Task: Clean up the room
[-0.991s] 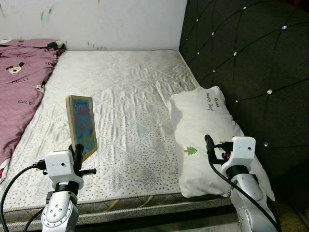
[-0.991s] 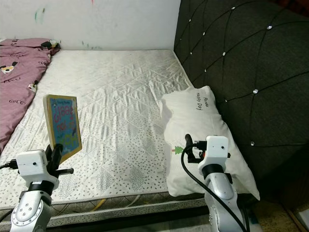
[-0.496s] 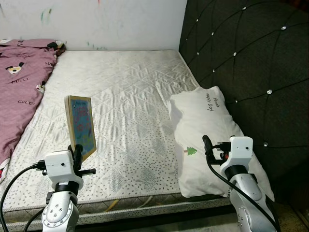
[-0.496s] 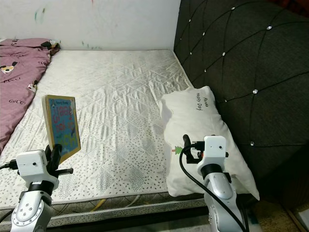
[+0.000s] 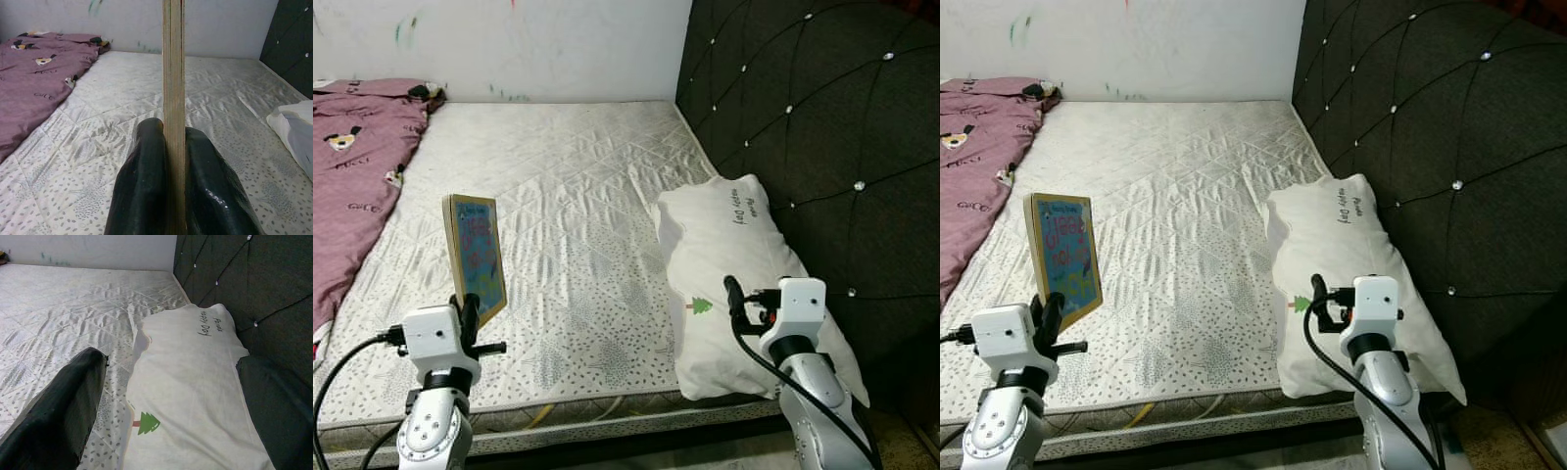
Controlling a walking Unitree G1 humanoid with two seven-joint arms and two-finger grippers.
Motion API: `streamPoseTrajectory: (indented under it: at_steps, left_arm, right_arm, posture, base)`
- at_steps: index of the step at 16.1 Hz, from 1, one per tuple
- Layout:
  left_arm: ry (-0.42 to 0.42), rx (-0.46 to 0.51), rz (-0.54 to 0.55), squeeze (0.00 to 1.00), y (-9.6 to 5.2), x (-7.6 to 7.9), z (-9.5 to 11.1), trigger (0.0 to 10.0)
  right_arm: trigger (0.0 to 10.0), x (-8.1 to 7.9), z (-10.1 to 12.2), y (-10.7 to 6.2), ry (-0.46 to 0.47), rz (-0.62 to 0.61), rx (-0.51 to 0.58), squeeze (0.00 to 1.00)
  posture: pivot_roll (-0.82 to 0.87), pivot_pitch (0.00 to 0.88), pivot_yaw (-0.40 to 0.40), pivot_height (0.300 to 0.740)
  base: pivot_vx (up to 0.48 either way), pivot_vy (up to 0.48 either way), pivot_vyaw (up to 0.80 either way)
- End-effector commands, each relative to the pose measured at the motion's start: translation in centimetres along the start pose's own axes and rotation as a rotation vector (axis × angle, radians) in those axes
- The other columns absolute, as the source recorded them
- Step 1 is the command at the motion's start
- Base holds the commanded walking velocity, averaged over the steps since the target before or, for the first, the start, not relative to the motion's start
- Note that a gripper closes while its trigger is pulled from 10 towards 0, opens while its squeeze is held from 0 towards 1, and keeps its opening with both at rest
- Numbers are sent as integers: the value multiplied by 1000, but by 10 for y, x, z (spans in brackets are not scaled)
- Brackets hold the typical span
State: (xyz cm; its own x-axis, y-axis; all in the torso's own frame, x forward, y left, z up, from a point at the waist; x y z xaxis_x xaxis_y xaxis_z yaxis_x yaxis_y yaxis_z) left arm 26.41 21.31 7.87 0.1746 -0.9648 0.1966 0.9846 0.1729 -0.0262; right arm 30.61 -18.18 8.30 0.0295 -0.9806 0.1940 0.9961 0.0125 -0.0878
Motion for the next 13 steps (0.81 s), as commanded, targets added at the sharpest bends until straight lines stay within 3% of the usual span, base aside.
streamPoseTrajectory:
  at_steps: [1, 4, 13]
  left_arm:
    - [8, 31, 1, 0, 1, 0, 9, 10000]
    - [8, 30, 1, 0, 1, 0, 8, 10000]
    - [-15, 17, 39, 0, 2, -5, 5, 10000]
  right_arm:
    - [10000, -2, -3, 0, -3, 11, -11, 0]
    - [10000, -2, -3, 0, -8, 17, -16, 0]
    - [10000, -4, -5, 1, -18, 30, -20, 0]
  posture:
    - [25, 34, -42, 740]
    - [25, 34, -42, 730]
    - [20, 39, -45, 630]
  base:
    - [0, 0, 0]
    - [0, 0, 0]
    - [0, 0, 0]
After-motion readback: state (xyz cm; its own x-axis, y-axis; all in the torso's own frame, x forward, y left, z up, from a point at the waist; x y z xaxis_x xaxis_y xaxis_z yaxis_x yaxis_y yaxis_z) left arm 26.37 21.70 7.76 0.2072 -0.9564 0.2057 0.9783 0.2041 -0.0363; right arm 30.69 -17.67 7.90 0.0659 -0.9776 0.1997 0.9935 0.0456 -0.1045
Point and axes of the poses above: a point about 5 cm out from each wrist's last joint towards the gripper, its own y axis pointing out of the wrist towards the gripper, its own z axis along the axis of the wrist's last joint, x = y × z, the point moved 4 cm from there along y, pointing out of the wrist towards the gripper, and after that the axes turned 10 degrees about -y, right-handed, at the moved point
